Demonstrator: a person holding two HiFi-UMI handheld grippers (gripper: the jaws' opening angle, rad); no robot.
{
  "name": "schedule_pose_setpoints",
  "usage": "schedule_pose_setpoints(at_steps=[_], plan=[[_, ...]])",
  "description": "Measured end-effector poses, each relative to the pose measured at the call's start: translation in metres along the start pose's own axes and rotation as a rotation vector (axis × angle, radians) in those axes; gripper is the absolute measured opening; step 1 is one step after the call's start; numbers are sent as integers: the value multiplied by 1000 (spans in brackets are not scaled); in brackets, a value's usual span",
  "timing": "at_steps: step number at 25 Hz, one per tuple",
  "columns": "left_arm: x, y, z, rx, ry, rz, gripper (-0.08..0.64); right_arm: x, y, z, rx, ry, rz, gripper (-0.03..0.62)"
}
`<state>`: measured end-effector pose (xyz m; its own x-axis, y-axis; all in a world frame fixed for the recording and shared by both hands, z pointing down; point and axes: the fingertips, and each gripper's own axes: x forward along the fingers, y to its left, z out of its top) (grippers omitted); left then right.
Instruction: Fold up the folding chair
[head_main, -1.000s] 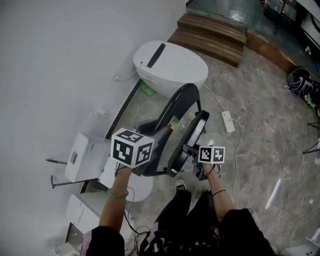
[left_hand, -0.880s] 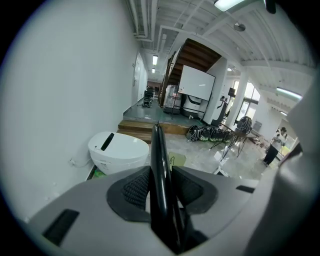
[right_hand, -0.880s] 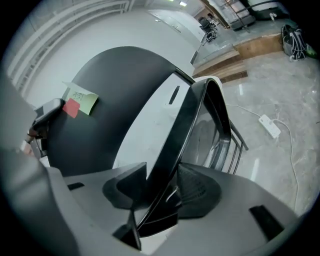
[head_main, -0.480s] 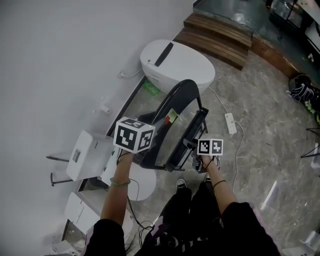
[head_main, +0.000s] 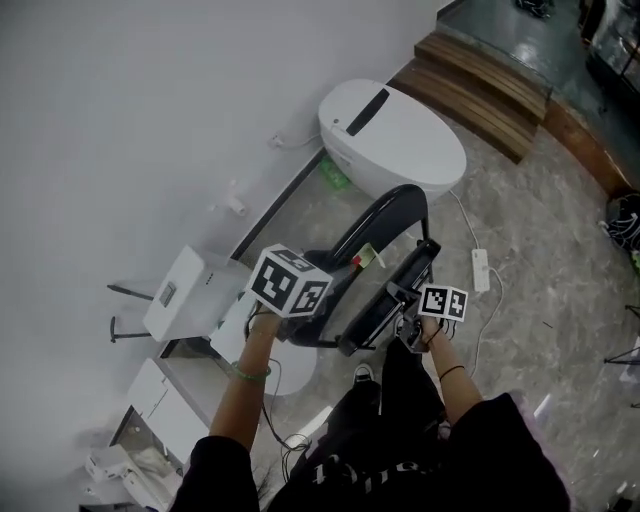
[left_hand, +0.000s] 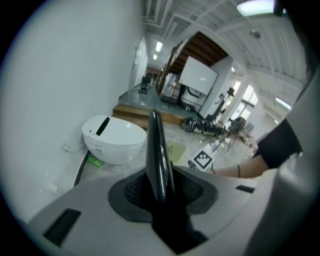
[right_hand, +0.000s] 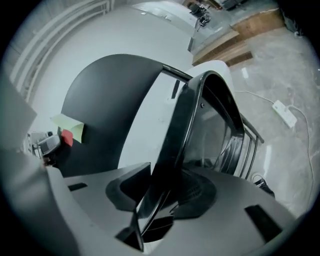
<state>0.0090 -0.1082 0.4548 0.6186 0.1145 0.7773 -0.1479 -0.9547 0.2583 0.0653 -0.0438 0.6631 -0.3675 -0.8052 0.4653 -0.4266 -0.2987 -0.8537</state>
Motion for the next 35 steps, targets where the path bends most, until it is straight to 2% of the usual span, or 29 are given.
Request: schedule_pose_setpoints(at_steps=[2,3,4,9,14,19,26,29,35], plan=[[9,1,-16,81,166,46,119,1,3,-1,-17,32,25,135],[10,3,-20,105,214,64,100,2,5,-1,-12,48,37,132],[10,6,-21,109,226,69,95,3,6,0,-2,62,49,129],[7,14,-12,47,150,24,78,6,8,4,89,125,67,107],[5,14,-13,-29,147,8,66,8,7,4,116,202,62,101],[-2,18,-13,-136,151,28,64,12,11,13,85,259,64,98],[-26,22,-1,-248,52,67,64,16,37,38,-4,284,114,91],[-38,27,4,-255,16,92,64,21,51,50,-32,275,127,89],[-58,63,19,-245,-39,125,64,54,81,76,-66,255,144,87]])
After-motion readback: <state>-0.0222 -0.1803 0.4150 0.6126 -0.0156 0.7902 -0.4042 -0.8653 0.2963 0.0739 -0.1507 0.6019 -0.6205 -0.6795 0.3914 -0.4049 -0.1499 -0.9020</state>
